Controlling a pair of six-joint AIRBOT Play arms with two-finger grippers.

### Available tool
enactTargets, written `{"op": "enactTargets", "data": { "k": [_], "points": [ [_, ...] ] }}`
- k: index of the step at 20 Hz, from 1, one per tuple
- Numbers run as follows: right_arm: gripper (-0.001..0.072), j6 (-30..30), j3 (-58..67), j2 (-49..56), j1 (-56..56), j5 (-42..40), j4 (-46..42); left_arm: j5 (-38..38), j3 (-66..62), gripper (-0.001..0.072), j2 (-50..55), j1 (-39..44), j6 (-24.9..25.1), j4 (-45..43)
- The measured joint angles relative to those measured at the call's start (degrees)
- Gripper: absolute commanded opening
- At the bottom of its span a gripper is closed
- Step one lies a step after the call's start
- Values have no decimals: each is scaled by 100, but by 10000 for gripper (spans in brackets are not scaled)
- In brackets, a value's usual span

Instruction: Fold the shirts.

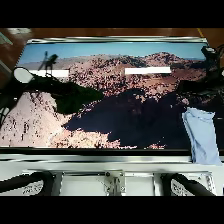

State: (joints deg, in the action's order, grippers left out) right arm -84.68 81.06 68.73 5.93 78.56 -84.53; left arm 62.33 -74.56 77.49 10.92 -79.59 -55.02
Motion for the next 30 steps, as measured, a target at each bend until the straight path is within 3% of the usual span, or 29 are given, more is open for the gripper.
{"op": "enactTargets", "data": {
  "k": [3, 4, 6, 7, 10, 13, 17, 20, 24, 30],
  "points": [
    [686, 79, 0, -319, 0, 341, -4, -105, 201, 37, -72, 1443, -260, 22],
    [686, 94, 0, -398, 0, 520, -15, -282, 289, 83, -15, 1897, -350, 33],
    [686, 122, -2, -492, 0, 892, -61, -719, 420, 677, 221, 2677, -579, 42],
    [686, 142, -13, -522, 0, 1016, -101, -901, 442, 717, 374, 2931, -750, 39],
    [686, 166, -116, -562, 0, 1075, -380, -804, 402, 716, 636, 2946, -1172, -46],
    [686, 199, -280, -466, 120, 968, -398, -168, 365, 717, 507, 2059, -1338, -396],
    [686, 299, -505, 52, 660, 890, 610, 719, 608, 717, 33, 566, -1325, -699],
    [687, 343, -603, 682, 1003, 831, 1521, 1117, 1316, 717, -177, -81, -1202, -754],
    [687, 372, -651, 1561, 1010, 634, 2201, 527, 2376, 717, -219, -391, -1014, -199],
    [687, 372, -664, 2614, 553, 151, 2850, -417, 2787, 715, 369, -494, -649, 824]
  ]
}}
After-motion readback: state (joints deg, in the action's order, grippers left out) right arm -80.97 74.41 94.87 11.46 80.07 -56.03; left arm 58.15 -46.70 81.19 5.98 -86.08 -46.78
